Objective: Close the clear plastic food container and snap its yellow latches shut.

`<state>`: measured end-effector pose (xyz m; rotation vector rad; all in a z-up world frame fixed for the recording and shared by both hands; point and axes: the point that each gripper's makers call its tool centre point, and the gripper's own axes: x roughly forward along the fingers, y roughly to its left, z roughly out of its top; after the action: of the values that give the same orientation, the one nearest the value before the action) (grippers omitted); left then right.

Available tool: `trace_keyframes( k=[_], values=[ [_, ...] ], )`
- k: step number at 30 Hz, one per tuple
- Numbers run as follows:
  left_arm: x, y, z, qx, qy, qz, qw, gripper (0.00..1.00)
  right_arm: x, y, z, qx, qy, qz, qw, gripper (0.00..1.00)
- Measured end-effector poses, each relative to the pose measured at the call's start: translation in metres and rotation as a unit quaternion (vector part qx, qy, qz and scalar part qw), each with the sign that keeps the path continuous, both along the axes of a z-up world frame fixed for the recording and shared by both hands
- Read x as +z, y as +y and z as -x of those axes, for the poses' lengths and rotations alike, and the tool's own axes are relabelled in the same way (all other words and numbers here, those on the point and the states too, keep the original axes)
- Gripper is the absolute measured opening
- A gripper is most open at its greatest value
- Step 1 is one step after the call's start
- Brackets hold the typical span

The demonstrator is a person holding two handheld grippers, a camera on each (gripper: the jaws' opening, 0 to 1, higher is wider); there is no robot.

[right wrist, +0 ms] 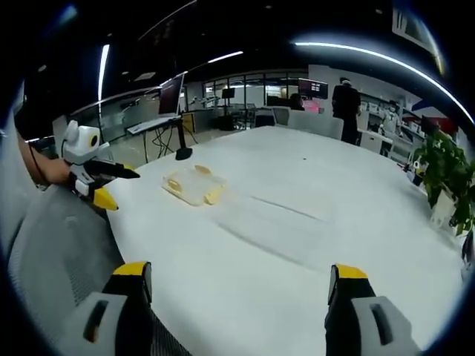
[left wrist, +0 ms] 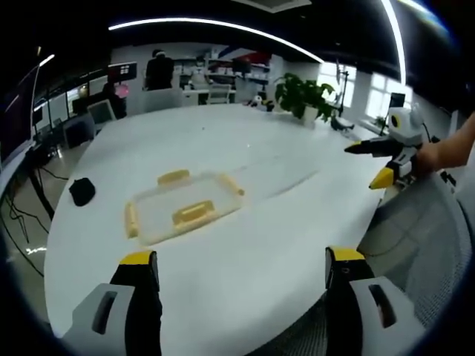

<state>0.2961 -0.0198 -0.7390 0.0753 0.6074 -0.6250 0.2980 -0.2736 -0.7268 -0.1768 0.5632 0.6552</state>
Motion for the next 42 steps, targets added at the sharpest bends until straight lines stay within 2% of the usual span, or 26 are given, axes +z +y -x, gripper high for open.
trace_keyframes(
  k=[30,42],
  values=[
    [-0.0013,-0.0009,0.0015,-0.005,0.002,-0.005,1.0000,0.89,-0.0014,0.0025,0.0008,0.005,0.005,-0.005,1.0000,0.99],
    [0.0022,-0.0045,0.0013,-0.016,-0.002,-0.009,0.9998,0.89,-0.0003,0.0091,0.0027,0.029,0.002,0.011,0.9995,0.99]
  ],
)
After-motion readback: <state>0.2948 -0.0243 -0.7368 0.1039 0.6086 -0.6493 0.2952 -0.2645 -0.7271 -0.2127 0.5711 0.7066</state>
